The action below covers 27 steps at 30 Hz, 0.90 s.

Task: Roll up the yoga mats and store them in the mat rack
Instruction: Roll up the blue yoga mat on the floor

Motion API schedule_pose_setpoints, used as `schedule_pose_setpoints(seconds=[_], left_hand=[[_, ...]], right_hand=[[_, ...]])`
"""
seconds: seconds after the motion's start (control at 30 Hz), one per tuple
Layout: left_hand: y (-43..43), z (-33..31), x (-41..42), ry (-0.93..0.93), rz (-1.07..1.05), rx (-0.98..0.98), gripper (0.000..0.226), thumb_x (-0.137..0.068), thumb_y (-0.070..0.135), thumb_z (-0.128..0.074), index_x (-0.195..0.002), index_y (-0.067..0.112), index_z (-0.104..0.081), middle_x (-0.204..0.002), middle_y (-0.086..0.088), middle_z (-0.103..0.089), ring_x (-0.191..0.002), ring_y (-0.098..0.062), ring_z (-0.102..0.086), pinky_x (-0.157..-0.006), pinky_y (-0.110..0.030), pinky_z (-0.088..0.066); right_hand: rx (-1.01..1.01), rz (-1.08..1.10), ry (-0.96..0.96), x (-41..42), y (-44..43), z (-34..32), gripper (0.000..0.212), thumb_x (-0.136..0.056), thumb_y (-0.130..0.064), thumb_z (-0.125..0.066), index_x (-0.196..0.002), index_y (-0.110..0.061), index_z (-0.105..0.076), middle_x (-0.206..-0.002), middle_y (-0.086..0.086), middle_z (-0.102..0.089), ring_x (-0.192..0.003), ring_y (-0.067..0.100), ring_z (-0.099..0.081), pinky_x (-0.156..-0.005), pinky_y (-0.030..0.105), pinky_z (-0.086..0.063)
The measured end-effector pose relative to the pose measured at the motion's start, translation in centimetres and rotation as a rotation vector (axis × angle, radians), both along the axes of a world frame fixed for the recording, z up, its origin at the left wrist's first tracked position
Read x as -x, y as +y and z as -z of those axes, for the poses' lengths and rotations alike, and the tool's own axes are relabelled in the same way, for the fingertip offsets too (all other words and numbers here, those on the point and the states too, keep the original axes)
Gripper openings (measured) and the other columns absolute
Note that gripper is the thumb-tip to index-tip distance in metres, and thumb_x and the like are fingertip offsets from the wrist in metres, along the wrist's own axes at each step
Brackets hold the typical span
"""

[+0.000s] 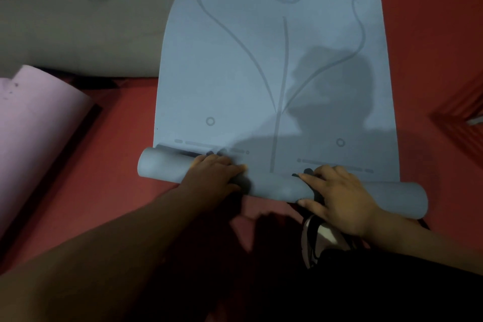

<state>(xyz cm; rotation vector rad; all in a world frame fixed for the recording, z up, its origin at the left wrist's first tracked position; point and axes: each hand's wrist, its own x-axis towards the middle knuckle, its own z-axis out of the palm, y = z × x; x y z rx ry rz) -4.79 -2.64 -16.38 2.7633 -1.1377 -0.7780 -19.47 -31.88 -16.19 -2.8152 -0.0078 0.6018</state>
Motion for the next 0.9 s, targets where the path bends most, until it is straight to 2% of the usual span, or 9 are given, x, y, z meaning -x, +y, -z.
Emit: schedule_pose_setpoints(seconds=[0.17,0.27,0.33,0.47,0.57,0.67,0.73,0.83,0.9], left_hand=[[-0.4,-0.4,-0.5,0.012,-0.061,0.089,0.069,-0.093,0.047,-0.065,-0.153,0.043,-0.032,-0.135,0.003,-0.06,-0.13,-0.023,-0.051,-0.115,-0.045,-0.027],[0.3,0.6,1.0,-0.147,-0.027,0.19,0.068,-0.078,0.037,-0.082,-0.135,0.042,-0.045,-0.125,-0.002,-0.064,-0.12,-0.029,-0.06,-0.105,-0.069,-0.036],[0.5,1.1,1.9,-0.215,-0.017,0.177,0.061,-0.074,0.039,-0.085,-0.125,0.04,-0.053,-0.125,-0.002,-0.063,-0.12,-0.028,-0.057,-0.101,-0.075,-0.037],[0.8,1.6,1.3,-0.18,0.016,0.146,0.062,-0.066,0.049,-0.086,-0.123,0.04,-0.062,-0.121,0.002,-0.065,-0.116,-0.025,-0.057,-0.101,-0.072,-0.04],[0.2,1.4,0.3,-0.139,0.011,0.133,0.047,-0.075,0.05,-0.074,-0.121,0.04,-0.068,-0.116,0.004,-0.067,-0.108,-0.028,-0.064,-0.099,-0.068,-0.043],[-0.8,0.7,-1.1,-0.053,-0.037,0.049,0.046,-0.093,0.054,-0.059,-0.139,0.048,-0.054,-0.137,0.012,-0.056,-0.13,-0.021,-0.048,-0.116,-0.055,-0.024],[-1.2,0.5,-2.0,-0.001,-0.047,0.004,0.05,-0.094,0.056,-0.056,-0.143,0.051,-0.047,-0.142,0.013,-0.052,-0.134,-0.018,-0.043,-0.118,-0.051,-0.02],[-1.1,0.4,-1.9,0.0,-0.027,0.026,0.054,-0.093,0.059,-0.051,-0.146,0.05,-0.043,-0.143,0.01,-0.052,-0.135,-0.02,-0.044,-0.118,-0.058,-0.021],[-0.5,0.6,-0.9,-0.113,-0.033,0.125,0.064,-0.084,0.058,-0.061,-0.144,0.047,-0.042,-0.137,0.002,-0.057,-0.129,-0.025,-0.054,-0.113,-0.063,-0.029]], right_hand=[[-0.067,0.046,0.045,-1.0,-0.5,0.1,0.073,-0.085,-0.08,-0.023,-0.149,-0.047,-0.039,-0.115,-0.013,-0.054,-0.106,0.018,-0.052,-0.093,0.039,-0.046],[-0.111,0.042,0.077,-1.6,-1.1,0.5,0.068,-0.086,-0.079,-0.022,-0.148,-0.053,-0.035,-0.106,-0.019,-0.046,-0.104,0.015,-0.05,-0.092,0.038,-0.046],[-0.119,0.033,0.105,-2.1,-1.5,0.6,0.065,-0.088,-0.079,-0.024,-0.149,-0.056,-0.032,-0.106,-0.017,-0.044,-0.104,0.014,-0.046,-0.095,0.038,-0.045],[-0.095,-0.005,0.12,-2.4,-1.6,0.8,0.066,-0.089,-0.079,-0.021,-0.151,-0.056,-0.026,-0.114,-0.01,-0.049,-0.105,0.016,-0.046,-0.099,0.037,-0.042],[-0.044,0.002,-0.026,-1.6,-1.3,0.8,0.064,-0.092,-0.075,-0.026,-0.151,-0.05,-0.035,-0.125,-0.005,-0.05,-0.108,0.022,-0.05,-0.096,0.039,-0.045],[-0.007,-0.011,-0.178,-0.3,-0.8,0.9,0.06,-0.094,-0.064,-0.046,-0.149,-0.041,-0.047,-0.126,0.002,-0.054,-0.104,0.025,-0.053,-0.087,0.043,-0.05],[-0.009,-0.009,-0.178,-0.2,-0.8,1.0,0.062,-0.091,-0.061,-0.052,-0.149,-0.039,-0.048,-0.121,-0.001,-0.056,-0.101,0.024,-0.054,-0.084,0.042,-0.051],[-0.026,0.013,-0.093,-1.2,-1.3,0.9,0.062,-0.092,-0.067,-0.041,-0.15,-0.045,-0.043,-0.114,-0.006,-0.055,-0.1,0.019,-0.052,-0.084,0.036,-0.048],[-0.03,0.003,-0.042,-1.8,-1.6,0.7,0.064,-0.091,-0.073,-0.03,-0.151,-0.05,-0.036,-0.108,-0.012,-0.048,-0.098,0.015,-0.047,-0.085,0.032,-0.044]])
